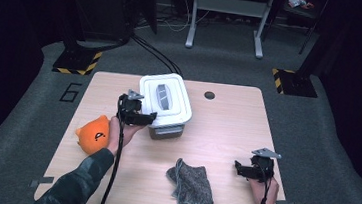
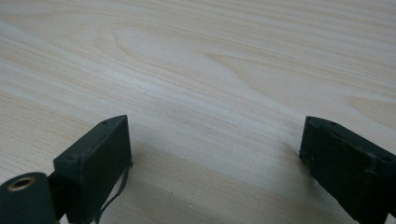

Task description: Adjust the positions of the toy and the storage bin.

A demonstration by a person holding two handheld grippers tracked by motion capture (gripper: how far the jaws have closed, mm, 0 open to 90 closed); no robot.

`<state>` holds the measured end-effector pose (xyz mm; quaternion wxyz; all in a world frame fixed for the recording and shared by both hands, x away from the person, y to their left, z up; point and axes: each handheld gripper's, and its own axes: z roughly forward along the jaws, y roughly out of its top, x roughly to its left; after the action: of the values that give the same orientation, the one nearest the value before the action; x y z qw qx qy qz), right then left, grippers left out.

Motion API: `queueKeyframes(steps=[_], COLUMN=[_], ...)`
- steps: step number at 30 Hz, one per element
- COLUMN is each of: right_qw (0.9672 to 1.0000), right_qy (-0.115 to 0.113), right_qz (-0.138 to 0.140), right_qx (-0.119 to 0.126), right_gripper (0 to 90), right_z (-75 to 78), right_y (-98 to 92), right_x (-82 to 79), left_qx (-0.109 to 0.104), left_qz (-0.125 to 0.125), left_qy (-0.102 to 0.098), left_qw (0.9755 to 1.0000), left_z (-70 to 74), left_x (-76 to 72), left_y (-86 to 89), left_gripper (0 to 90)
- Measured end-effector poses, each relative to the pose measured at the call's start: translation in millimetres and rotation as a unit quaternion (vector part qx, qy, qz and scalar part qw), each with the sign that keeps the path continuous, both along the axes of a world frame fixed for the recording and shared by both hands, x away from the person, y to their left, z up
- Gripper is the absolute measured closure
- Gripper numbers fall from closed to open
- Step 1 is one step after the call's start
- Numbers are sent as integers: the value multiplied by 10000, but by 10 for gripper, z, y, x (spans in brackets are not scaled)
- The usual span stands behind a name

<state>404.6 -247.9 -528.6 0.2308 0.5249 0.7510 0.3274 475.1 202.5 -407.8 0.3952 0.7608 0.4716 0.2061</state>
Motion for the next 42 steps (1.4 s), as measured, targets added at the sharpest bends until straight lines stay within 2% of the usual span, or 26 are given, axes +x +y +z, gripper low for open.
queueKeyframes(steps=[4,6,8,10,13,16,19,20,22,29,37,38,42], right_qw=[10000,10000,10000,10000,10000,10000,10000,10000,10000,10000,10000,10000,10000], right_qy=[2,2,0,-1,0,0,3,0,0,-1,0,1,0], right_qz=[-2,-1,0,0,1,1,1,2,2,1,1,0,2], right_qx=[0,-1,0,0,0,1,-1,-1,0,1,0,1,0], right_gripper=[81,81,82,82,82,82,82,82,83,83,83,83,83], right_z=[0,0,0,0,0,0,0,0,0,0,0,0,0], right_y=[0,0,0,0,0,0,0,0,0,1,1,1,0], right_x=[0,0,0,0,0,0,0,0,-1,-1,-1,-1,0], left_qx=[81,84,65,46,68,30,-19,-180,-265,-207,-254,-177,-187], left_qz=[-123,-78,-64,189,386,414,305,193,148,103,142,74,44], left_qy=[-38,-190,-207,-247,-208,-175,-71,-11,-10,-4,-1,-12,-62], left_qw=[9999,9998,9997,9995,9990,9990,9995,9997,9995,9997,9996,9998,9998], left_z=[7,29,45,78,91,79,37,4,-7,0,-4,0,-7], left_x=[5,11,26,105,217,311,346,363,368,348,319,296,285], left_y=[-22,-1,24,118,197,232,222,224,209,196,127,99,56], left_gripper=[281,292,290,290,294,363,411,439,482,484,479,480,479])
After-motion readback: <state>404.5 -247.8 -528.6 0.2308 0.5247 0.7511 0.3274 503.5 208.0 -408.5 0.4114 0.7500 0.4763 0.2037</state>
